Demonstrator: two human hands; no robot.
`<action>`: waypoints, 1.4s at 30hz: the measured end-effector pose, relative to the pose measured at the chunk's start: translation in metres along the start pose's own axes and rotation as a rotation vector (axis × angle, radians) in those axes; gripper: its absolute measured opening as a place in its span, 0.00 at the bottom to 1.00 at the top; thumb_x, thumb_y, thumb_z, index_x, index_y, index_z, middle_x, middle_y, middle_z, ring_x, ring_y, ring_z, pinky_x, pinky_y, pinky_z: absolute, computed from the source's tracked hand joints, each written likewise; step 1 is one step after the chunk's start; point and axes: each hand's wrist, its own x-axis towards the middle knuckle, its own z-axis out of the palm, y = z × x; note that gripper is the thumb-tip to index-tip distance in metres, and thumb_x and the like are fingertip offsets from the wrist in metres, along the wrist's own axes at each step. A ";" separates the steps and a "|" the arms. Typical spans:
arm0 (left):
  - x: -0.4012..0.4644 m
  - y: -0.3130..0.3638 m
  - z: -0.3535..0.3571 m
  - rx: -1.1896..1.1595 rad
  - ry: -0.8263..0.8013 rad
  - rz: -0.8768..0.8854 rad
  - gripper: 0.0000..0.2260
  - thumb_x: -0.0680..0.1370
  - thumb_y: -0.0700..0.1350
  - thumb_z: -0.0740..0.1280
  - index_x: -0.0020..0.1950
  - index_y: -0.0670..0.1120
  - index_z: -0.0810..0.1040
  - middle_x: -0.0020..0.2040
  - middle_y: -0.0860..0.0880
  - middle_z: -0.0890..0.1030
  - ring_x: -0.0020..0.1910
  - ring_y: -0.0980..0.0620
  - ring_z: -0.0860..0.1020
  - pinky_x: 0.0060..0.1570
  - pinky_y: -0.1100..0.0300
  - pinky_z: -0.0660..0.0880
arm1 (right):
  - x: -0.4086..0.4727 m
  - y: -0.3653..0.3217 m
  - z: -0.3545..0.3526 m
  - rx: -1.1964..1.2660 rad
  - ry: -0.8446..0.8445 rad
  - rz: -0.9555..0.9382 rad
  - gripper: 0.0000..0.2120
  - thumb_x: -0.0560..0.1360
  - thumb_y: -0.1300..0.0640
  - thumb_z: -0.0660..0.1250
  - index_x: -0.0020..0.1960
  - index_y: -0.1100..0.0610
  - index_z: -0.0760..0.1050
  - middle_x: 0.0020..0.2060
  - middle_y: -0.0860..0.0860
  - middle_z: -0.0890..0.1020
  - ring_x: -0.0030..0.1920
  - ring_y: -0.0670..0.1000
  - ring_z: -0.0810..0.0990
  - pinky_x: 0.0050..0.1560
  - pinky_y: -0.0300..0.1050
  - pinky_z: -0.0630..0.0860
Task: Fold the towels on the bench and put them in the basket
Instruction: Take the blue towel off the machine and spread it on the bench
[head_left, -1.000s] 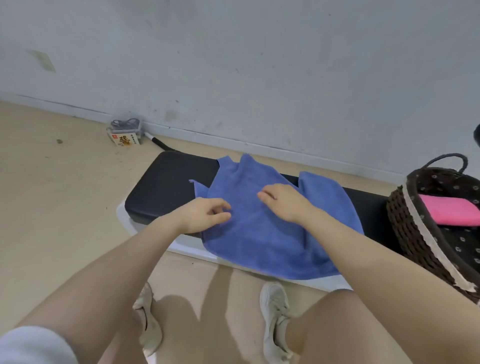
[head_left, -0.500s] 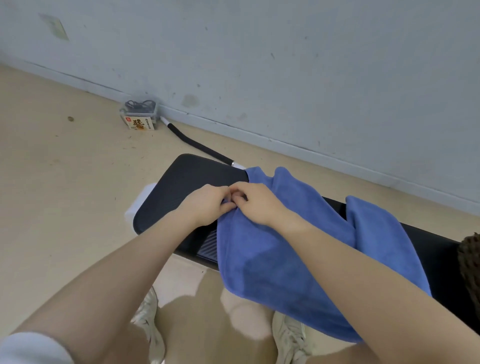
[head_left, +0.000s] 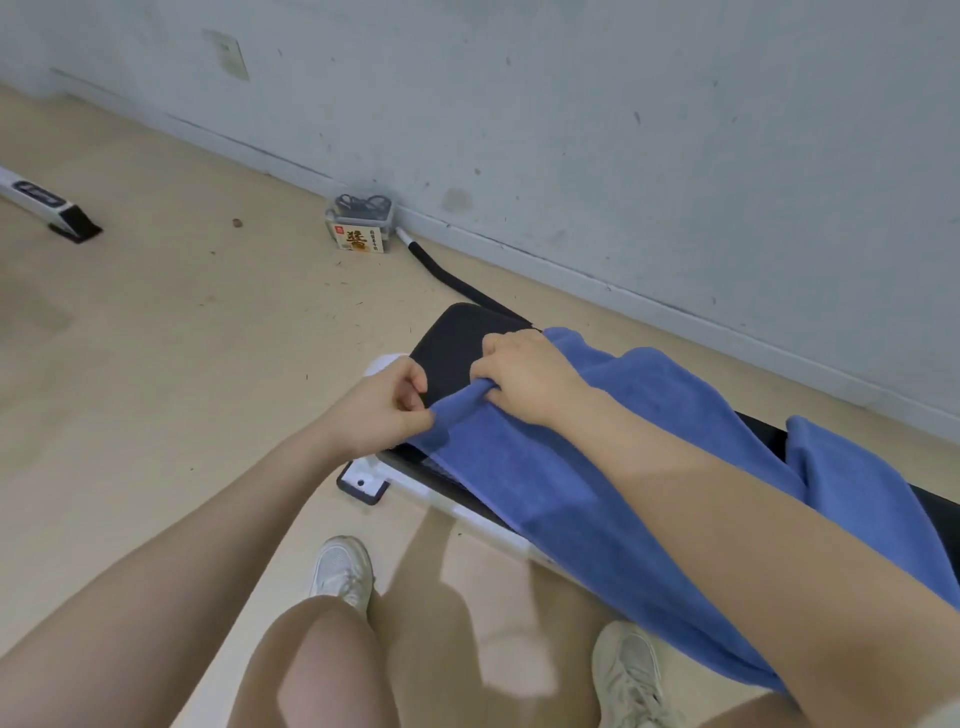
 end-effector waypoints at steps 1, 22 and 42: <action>0.003 0.003 0.001 -0.016 0.014 -0.004 0.09 0.74 0.44 0.68 0.49 0.49 0.68 0.36 0.52 0.77 0.33 0.53 0.72 0.34 0.62 0.69 | 0.000 -0.005 0.000 -0.033 -0.012 -0.043 0.09 0.76 0.60 0.59 0.52 0.55 0.77 0.49 0.52 0.74 0.44 0.53 0.71 0.45 0.45 0.62; 0.011 -0.003 -0.014 0.279 -0.224 -0.198 0.03 0.71 0.42 0.67 0.38 0.44 0.76 0.34 0.50 0.76 0.33 0.52 0.72 0.36 0.61 0.69 | 0.019 0.040 0.002 0.255 -0.217 0.108 0.11 0.70 0.56 0.66 0.33 0.49 0.65 0.36 0.47 0.74 0.41 0.52 0.73 0.42 0.48 0.69; 0.028 -0.044 -0.027 0.503 0.301 -0.252 0.18 0.78 0.45 0.61 0.66 0.43 0.66 0.63 0.43 0.72 0.60 0.42 0.71 0.55 0.50 0.70 | 0.069 -0.001 0.025 0.312 0.070 0.208 0.32 0.77 0.66 0.55 0.77 0.48 0.50 0.77 0.47 0.41 0.64 0.54 0.71 0.47 0.46 0.75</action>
